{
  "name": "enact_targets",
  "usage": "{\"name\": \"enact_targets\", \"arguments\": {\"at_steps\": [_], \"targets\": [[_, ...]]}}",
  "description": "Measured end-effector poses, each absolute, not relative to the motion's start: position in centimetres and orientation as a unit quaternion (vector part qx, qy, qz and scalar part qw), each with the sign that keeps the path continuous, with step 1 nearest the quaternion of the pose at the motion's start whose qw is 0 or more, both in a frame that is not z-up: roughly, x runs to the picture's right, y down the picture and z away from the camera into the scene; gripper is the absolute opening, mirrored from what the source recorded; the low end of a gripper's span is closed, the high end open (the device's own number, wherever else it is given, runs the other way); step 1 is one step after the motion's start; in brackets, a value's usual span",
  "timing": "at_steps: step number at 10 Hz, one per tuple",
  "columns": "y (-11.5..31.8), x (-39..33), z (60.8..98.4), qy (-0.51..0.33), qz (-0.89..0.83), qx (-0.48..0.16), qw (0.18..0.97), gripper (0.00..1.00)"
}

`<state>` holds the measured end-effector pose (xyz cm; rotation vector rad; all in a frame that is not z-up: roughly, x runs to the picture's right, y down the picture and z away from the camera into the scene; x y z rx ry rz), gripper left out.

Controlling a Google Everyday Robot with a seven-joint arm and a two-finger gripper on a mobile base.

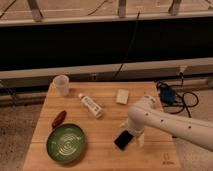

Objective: Place the eraser on the white sponge

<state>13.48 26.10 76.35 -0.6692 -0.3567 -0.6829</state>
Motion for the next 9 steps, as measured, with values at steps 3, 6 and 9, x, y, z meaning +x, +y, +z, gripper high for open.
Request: {"name": "enact_targets", "arguments": {"at_steps": [3, 6, 9], "targets": [[26.54, 13.29, 76.70, -0.174, -0.335, -0.322, 0.868, 0.80], [26.77, 13.30, 76.98, -0.175, -0.344, -0.324, 0.864, 0.80], [27.01, 13.27, 77.27, -0.176, -0.351, -0.326, 0.860, 0.80]]}}
